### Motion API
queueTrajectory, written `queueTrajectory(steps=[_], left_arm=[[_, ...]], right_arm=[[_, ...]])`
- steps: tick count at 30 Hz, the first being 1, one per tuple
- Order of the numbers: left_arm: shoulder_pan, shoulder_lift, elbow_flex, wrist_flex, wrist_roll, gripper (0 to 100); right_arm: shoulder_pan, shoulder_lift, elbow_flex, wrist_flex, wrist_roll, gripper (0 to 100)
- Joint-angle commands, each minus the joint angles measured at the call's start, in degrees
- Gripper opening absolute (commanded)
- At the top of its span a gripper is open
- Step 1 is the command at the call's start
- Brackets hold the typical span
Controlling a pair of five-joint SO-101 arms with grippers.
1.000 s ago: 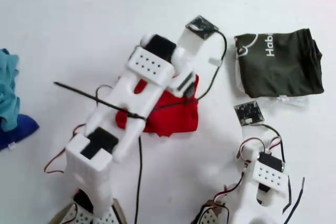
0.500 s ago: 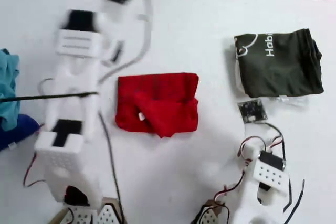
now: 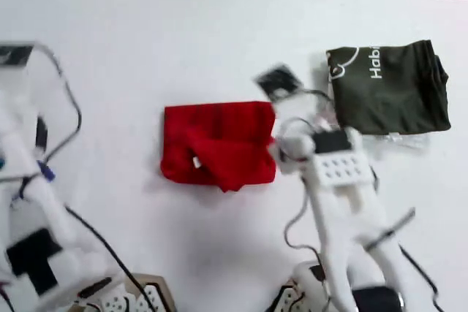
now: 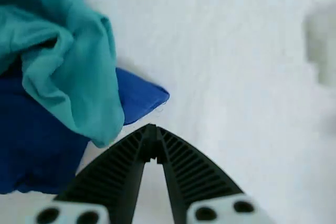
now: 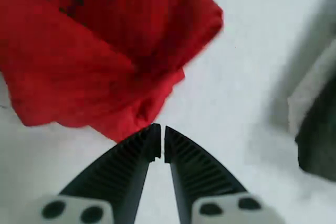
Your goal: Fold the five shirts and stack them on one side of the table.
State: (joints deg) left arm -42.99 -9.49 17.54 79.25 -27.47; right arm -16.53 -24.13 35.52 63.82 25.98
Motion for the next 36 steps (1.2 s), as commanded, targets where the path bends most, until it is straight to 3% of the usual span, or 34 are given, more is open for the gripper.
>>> queueTrajectory(steps=[1,6,15,23,28,32,36], left_arm=[[-3.08,-8.97,22.02,-11.69,-0.26,3],[-3.16,-12.92,38.20,-22.24,-0.09,3],[-3.16,-13.10,43.82,-26.37,0.00,3],[-3.08,-13.01,44.09,-26.46,0.00,3],[-3.08,-13.01,44.09,-26.46,0.00,3],[-3.08,-13.01,44.09,-26.46,0.00,3],[-3.08,-13.01,44.09,-26.46,0.00,3]], right_arm=[[-8.22,9.01,-12.04,0.40,-0.53,2.0],[-16.22,23.16,-21.80,0.40,-0.53,2.0],[-21.76,36.44,-32.09,0.48,-0.53,2.0],[-21.14,36.70,-32.00,15.96,0.35,2.0],[-17.36,36.97,-31.91,23.60,9.05,2.0],[-12.79,36.53,-32.35,25.27,12.40,2.0],[-13.58,33.63,-32.44,25.01,11.87,2.4]])
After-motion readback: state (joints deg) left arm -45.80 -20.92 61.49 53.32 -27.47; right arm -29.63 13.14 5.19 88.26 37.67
